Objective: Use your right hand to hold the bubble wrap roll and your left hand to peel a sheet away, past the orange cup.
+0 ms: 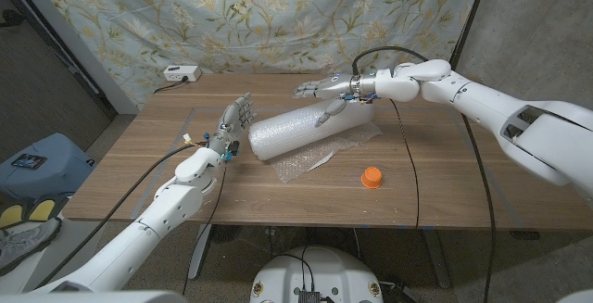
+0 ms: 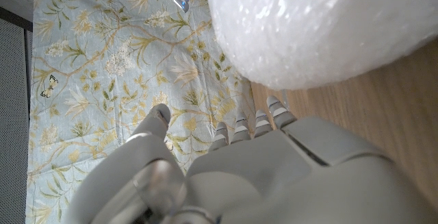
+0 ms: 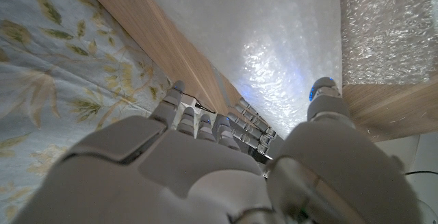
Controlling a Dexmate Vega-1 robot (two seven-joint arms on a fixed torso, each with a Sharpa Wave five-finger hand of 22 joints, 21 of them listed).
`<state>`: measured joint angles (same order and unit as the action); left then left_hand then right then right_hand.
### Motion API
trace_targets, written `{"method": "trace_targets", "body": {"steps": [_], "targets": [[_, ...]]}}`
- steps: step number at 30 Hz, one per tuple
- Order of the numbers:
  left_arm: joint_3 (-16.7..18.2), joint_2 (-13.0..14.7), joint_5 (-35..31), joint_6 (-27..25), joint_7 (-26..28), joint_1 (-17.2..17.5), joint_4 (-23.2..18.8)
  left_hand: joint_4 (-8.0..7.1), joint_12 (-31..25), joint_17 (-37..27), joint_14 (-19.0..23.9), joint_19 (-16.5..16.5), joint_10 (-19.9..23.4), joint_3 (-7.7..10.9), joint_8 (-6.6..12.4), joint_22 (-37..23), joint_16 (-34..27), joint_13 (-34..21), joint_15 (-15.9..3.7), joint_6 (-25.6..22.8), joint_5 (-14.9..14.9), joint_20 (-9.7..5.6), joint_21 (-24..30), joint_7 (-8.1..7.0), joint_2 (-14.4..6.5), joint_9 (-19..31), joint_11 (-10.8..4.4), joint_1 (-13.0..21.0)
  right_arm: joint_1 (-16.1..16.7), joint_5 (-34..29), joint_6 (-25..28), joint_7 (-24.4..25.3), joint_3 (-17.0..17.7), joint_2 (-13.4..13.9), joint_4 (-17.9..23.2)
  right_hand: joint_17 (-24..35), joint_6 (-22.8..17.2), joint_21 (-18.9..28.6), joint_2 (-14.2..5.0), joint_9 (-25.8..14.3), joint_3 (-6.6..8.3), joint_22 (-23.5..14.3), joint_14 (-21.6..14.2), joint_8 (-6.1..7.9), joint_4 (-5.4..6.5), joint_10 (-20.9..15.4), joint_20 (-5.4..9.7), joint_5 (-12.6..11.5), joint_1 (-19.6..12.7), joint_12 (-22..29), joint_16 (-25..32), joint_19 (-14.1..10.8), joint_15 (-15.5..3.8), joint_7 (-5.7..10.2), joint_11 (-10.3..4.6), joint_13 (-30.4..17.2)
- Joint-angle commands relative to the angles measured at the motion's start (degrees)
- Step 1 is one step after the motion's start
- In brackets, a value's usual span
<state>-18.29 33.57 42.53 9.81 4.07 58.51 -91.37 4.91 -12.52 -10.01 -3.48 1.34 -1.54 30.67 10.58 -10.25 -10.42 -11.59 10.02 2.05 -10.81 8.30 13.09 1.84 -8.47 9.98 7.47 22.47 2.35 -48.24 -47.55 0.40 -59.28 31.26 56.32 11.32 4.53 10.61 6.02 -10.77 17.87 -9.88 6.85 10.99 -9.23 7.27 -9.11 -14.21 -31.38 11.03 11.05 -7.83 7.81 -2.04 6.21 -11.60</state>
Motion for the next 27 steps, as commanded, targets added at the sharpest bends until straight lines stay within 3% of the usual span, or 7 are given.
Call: {"method": "trace_targets", "body": {"steps": [1, 10, 27], "targets": [[0.0, 0.1, 0.4, -0.9, 0.0, -0.1, 0.0, 0.27, -0.1, -0.1, 0.1, 0.4, -0.1, 0.05, -0.02, -0.3, 0.0, -0.1, 0.52, -0.2, -0.4, -0.05, -0.2, 0.28, -0.2, 0.2, 0.19, -0.2, -1.8, 0.4, 0.2, -0.6, -2.6, -1.7, -4.4, 0.3, 0.6, 0.2, -0.24, -0.3, 0.31, 0.0, 0.3, -0.30, 0.18, 0.7, -0.49, -0.3, -0.8, 0.1, 0.2, 0.0, 0.21, 0.25, 0.10, -0.3], [-0.4, -0.7, 0.5, -0.4, -0.8, -1.0, 1.5, 0.33, -0.1, -0.1, 0.2, 0.4, 0.0, 0.09, -0.02, -0.3, 0.0, -0.1, 0.53, -0.2, -0.4, -0.03, -0.3, 0.36, -0.2, 0.2, 0.26, -0.2, -1.1, 1.6, 1.3, -2.7, -2.5, 0.2, -1.7, 0.3, 1.1, 0.3, -0.20, -0.3, 0.35, 0.0, 0.6, -0.33, 0.20, 1.1, -0.58, -0.4, -0.9, 0.1, 0.2, 0.0, 0.38, 0.30, 0.15, -0.3], [-0.7, -1.4, 0.4, -0.4, -0.1, -1.0, 1.4, 0.45, -0.2, -0.1, 0.2, 0.5, 0.2, 0.20, 0.02, -0.3, -0.1, -0.1, 0.61, -0.4, -0.5, 0.02, -0.3, 0.43, -0.3, 0.2, 0.25, -0.3, -0.3, 0.7, 1.1, -3.8, -3.5, 0.2, -1.5, 0.3, 1.7, 0.2, -0.18, -0.4, 0.43, 0.0, 0.9, -0.37, 0.26, 1.6, -0.76, -0.5, -1.2, 0.0, 0.2, 0.2, 0.61, 0.30, 0.26, -0.3]]}}
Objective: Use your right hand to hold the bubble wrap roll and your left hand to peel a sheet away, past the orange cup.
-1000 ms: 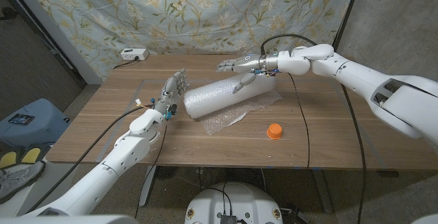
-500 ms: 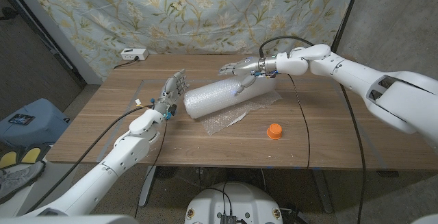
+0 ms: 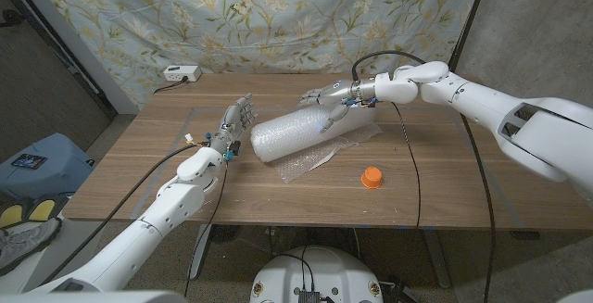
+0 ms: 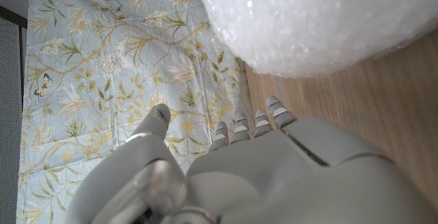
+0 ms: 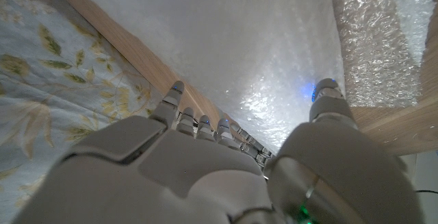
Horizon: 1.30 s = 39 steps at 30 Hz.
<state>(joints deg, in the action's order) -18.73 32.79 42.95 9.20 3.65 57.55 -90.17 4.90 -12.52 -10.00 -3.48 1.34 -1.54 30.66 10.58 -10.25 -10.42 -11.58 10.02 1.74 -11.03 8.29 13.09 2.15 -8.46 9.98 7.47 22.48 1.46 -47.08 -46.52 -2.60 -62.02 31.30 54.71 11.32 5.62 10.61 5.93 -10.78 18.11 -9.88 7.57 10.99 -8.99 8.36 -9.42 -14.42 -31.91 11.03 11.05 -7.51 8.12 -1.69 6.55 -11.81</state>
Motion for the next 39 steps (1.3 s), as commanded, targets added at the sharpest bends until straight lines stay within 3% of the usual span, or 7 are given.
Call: {"method": "trace_targets", "body": {"steps": [1, 20, 39], "targets": [[-0.3, -0.7, -0.1, 0.3, 0.4, -0.1, 0.2, 0.46, -0.2, -0.1, 0.2, 0.5, 0.2, 0.22, 0.02, -0.3, -0.1, -0.1, 0.60, -0.1, -0.2, -0.05, -0.3, 0.15, -0.3, 0.2, 0.28, -0.3, 0.5, -0.7, -0.1, -0.9, -0.9, 0.0, -0.1, 0.3, 0.6, 0.2, -0.08, -0.4, 0.18, 0.0, 0.2, -0.36, 0.03, 0.6, -0.46, -0.3, -0.6, 0.0, 0.2, -0.1, 0.27, -0.04, -0.09, -0.1], [-0.1, -1.4, 0.5, 1.3, -0.2, -0.1, 1.3, 0.62, -0.2, -0.1, 0.4, 0.6, 0.2, 0.38, 0.11, -0.3, -0.1, -0.1, 0.62, -0.4, -0.3, 0.08, -0.4, 0.02, -0.4, 0.2, 0.30, -0.3, -0.7, -2.7, -1.0, -0.9, -3.6, -1.8, -2.5, 0.3, 0.8, 0.3, -0.03, -0.4, 0.12, 0.0, 0.3, -0.26, 0.22, 0.9, -0.64, -0.4, -0.5, 0.1, 0.2, -0.1, 0.28, -0.11, -0.06, -0.1], [-0.9, -3.2, 0.2, 2.4, -0.2, -0.9, 2.8, 0.90, -0.5, -0.1, 1.0, 1.1, 0.9, 0.69, 0.27, -0.3, -0.2, -0.2, 0.96, -1.0, -0.4, 0.40, -0.3, -0.14, -0.6, 0.3, 0.52, -0.2, -2.9, -4.7, -2.5, 2.4, -6.8, -3.5, -6.9, 0.4, 0.3, 0.4, -0.22, -0.4, 0.22, 0.0, -0.1, 0.13, 0.39, 0.5, -0.65, -0.5, -0.5, 0.5, 0.5, -0.3, 0.14, -0.11, -0.29, -0.2]]}}
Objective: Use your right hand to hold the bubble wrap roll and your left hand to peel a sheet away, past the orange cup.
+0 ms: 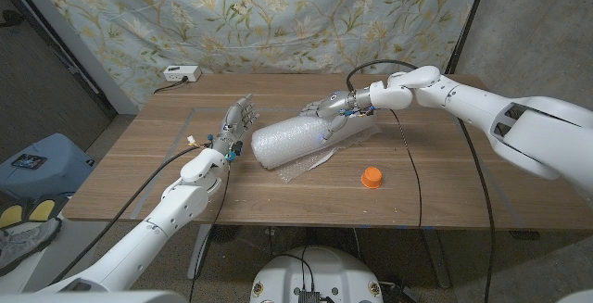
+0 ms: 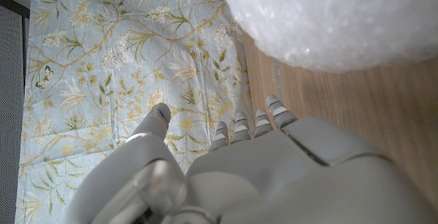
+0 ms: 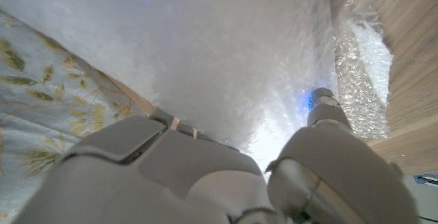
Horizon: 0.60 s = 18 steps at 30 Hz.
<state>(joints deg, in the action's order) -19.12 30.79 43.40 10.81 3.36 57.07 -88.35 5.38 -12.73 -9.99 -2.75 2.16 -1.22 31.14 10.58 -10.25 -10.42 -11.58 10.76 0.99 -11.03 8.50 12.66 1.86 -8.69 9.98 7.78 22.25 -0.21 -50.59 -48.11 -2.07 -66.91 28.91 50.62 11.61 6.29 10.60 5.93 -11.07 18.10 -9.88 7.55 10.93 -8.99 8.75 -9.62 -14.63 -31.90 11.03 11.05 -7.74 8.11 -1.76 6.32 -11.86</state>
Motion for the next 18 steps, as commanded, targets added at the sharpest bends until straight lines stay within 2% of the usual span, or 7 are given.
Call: {"method": "trace_targets", "body": {"steps": [1, 8, 13, 18], "targets": [[-0.5, -1.3, -0.3, 0.9, 0.0, -0.4, 1.0, 0.44, -0.3, -0.1, 0.4, 0.4, 0.6, 0.22, 0.27, -0.3, -0.3, -0.2, 0.29, -0.3, -0.4, 0.19, 0.1, 0.13, -0.4, 0.3, 0.24, 0.0, -1.4, -1.2, -0.9, 2.0, -2.1, -1.3, -3.1, 0.1, -0.5, 0.4, -0.24, -0.1, 0.24, 0.0, -0.1, 0.23, 0.40, 0.1, -0.48, -0.3, -0.5, 0.5, 0.6, -0.1, 0.16, -0.08, -0.06, -0.1], [-0.7, -1.4, -0.5, 0.8, 0.6, -0.3, 0.7, 0.52, -0.5, -0.1, 0.9, 0.6, 1.2, 0.32, 0.35, -0.4, -0.4, -0.3, 0.36, -0.6, -0.5, 0.43, 0.2, 0.01, -0.4, 0.3, 0.37, 0.0, -2.1, -1.5, -0.9, 3.6, -3.0, -1.8, -4.1, 0.1, -1.9, 0.7, -0.35, -0.2, 0.32, 0.0, -1.0, 0.80, 0.50, -1.4, -0.36, -0.4, -0.5, 1.1, 0.9, -1.0, -0.03, -0.05, -0.70, -0.2], [-0.6, -1.6, -0.4, 1.3, 0.4, -0.2, 0.9, 0.56, -0.7, -0.1, 1.3, 0.9, 1.8, 0.39, 0.41, -0.4, -0.5, -0.3, 0.44, -0.9, -0.5, 0.52, 0.2, -0.10, -0.4, 0.3, 0.42, 0.0, -2.4, -2.1, -0.8, 4.6, -3.6, -1.8, -3.5, 0.2, -4.4, 1.2, -0.57, -0.5, 0.61, 0.0, -3.4, 1.70, 0.48, -6.1, 0.51, -0.7, -0.9, 3.1, 1.8, -3.0, -1.25, -0.59, -1.11, -0.9], [-0.7, -2.0, -0.1, 1.6, -0.3, -0.4, 1.7, 0.58, -0.9, -0.1, 1.5, 1.0, 2.1, 0.46, 0.47, -0.4, -0.6, -0.4, 0.44, -1.2, -0.5, 0.58, 0.3, -0.12, -0.5, 0.3, 0.43, -0.1, -2.2, -2.6, -0.3, 5.1, -3.6, -1.3, -1.5, 0.6, -6.3, 1.3, -0.77, -0.8, 0.91, -0.1, -6.6, 2.24, 0.54, -9.5, 1.31, -1.0, -1.1, 5.2, 2.9, -4.4, -2.97, -1.64, -0.72, -2.0]]}}
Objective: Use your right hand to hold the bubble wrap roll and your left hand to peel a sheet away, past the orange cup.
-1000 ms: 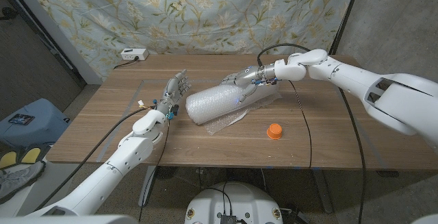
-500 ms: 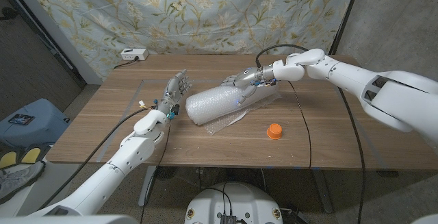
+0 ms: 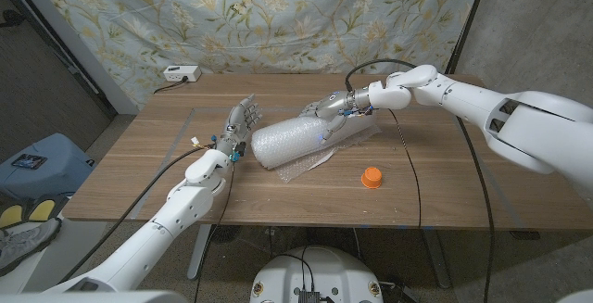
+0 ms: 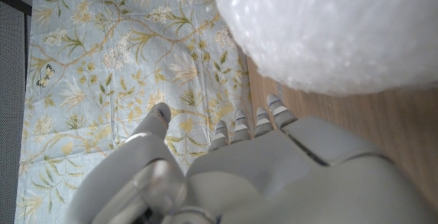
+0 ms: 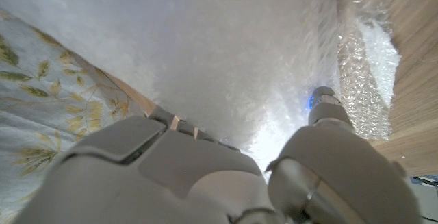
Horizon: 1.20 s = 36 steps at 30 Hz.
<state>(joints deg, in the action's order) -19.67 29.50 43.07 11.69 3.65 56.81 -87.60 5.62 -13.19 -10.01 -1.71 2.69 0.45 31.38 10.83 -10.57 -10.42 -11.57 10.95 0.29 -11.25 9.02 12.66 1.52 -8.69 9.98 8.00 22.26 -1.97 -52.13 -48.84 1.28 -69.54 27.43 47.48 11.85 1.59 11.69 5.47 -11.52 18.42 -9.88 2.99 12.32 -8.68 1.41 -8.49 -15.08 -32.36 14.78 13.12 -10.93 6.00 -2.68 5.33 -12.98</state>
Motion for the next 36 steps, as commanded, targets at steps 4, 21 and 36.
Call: {"method": "trace_targets", "body": {"steps": [4, 21, 36], "targets": [[-0.2, -0.9, 0.3, 1.2, -1.0, -0.3, 1.5, 0.35, -0.5, -0.1, 0.7, 0.5, 0.7, 0.27, 0.22, 0.0, -0.6, -0.4, 0.33, -0.5, -0.3, 0.07, 0.2, 0.20, -0.5, 0.3, 0.15, -0.1, -0.1, -1.4, 0.7, 2.1, -0.6, 0.8, 3.5, 0.9, -3.3, 0.3, -0.45, -0.7, 0.93, -0.1, -4.7, 1.26, 0.17, -4.2, 0.86, -0.9, -1.0, 3.2, 1.6, -2.3, -2.31, -0.96, -0.13, -2.1], [-0.2, -2.2, 0.5, 3.4, -1.3, 0.4, 2.5, 0.35, -1.1, -0.2, 1.9, 1.4, 2.3, 0.53, 0.29, -0.1, -0.8, -0.6, 0.33, -1.3, -0.4, 0.52, 0.4, 0.09, -0.5, 0.3, 0.33, -0.3, 0.9, -3.5, 1.0, 4.8, 0.0, 1.0, 6.1, 2.5, -13.5, 0.8, -0.27, -1.5, 2.63, -0.2, -14.2, 3.57, -0.30, -13.4, 3.84, -2.1, -3.3, 11.3, 3.8, -7.9, -6.50, -0.14, -2.10, -6.8], [0.1, -2.3, 0.9, 3.2, -0.6, 1.2, 1.9, 0.26, -1.6, -0.3, 3.4, 2.3, 3.5, 0.76, 0.31, -0.1, -1.1, -0.7, 0.41, -1.8, -0.4, 0.64, 0.6, 0.09, -0.6, 0.4, 0.29, -0.6, -1.8, -6.7, 0.3, 16.2, -4.9, -4.8, -7.0, 3.5, -20.1, 1.3, -0.09, -1.8, 4.27, -0.2, -20.0, 5.07, -0.63, -18.7, 5.51, -2.9, -5.7, 15.7, 5.0, -12.0, -9.48, 1.90, -3.95, -9.1]]}}
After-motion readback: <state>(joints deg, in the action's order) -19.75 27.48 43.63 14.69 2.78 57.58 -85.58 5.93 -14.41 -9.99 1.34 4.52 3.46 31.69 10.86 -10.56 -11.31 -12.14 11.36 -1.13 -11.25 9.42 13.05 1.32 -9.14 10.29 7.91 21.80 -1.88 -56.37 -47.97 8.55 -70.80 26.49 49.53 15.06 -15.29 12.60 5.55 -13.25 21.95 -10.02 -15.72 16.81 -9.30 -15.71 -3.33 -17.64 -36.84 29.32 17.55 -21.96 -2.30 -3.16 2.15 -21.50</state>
